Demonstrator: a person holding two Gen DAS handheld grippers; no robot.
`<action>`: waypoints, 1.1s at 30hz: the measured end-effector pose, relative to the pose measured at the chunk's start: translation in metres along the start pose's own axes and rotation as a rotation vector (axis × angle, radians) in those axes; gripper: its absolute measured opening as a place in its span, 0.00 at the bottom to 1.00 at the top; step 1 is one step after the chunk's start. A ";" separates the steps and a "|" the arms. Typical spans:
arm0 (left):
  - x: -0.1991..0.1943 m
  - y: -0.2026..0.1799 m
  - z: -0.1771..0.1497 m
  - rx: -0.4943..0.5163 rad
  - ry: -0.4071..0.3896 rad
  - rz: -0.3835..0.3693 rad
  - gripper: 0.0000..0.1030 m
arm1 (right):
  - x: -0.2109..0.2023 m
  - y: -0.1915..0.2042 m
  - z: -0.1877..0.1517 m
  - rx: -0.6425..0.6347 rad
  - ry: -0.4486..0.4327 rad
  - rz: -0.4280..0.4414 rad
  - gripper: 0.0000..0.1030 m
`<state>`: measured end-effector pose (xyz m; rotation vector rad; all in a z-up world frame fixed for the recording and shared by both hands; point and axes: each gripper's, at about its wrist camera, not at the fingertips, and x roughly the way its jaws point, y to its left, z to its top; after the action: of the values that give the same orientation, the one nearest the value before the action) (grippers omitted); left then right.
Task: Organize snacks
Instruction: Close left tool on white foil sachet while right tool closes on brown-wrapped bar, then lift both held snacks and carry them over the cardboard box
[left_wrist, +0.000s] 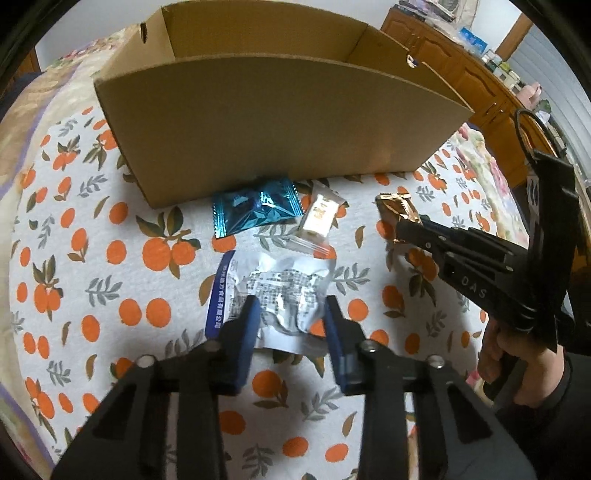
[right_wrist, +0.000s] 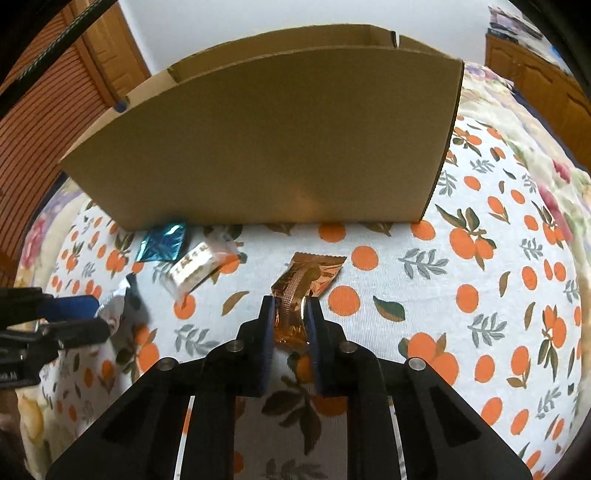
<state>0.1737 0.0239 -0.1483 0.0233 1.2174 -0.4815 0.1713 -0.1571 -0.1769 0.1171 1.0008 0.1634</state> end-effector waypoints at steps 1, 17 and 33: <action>-0.002 -0.001 -0.001 0.004 -0.003 0.002 0.25 | -0.001 0.000 0.000 -0.003 0.001 0.005 0.14; -0.026 0.002 -0.001 0.000 -0.037 0.005 0.09 | -0.017 0.015 -0.009 -0.059 -0.026 0.058 0.14; -0.080 -0.006 0.013 -0.029 -0.141 -0.065 0.08 | -0.063 0.021 0.005 -0.091 -0.096 0.120 0.14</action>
<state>0.1623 0.0428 -0.0700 -0.0744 1.0889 -0.5136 0.1402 -0.1488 -0.1182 0.1005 0.8894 0.3098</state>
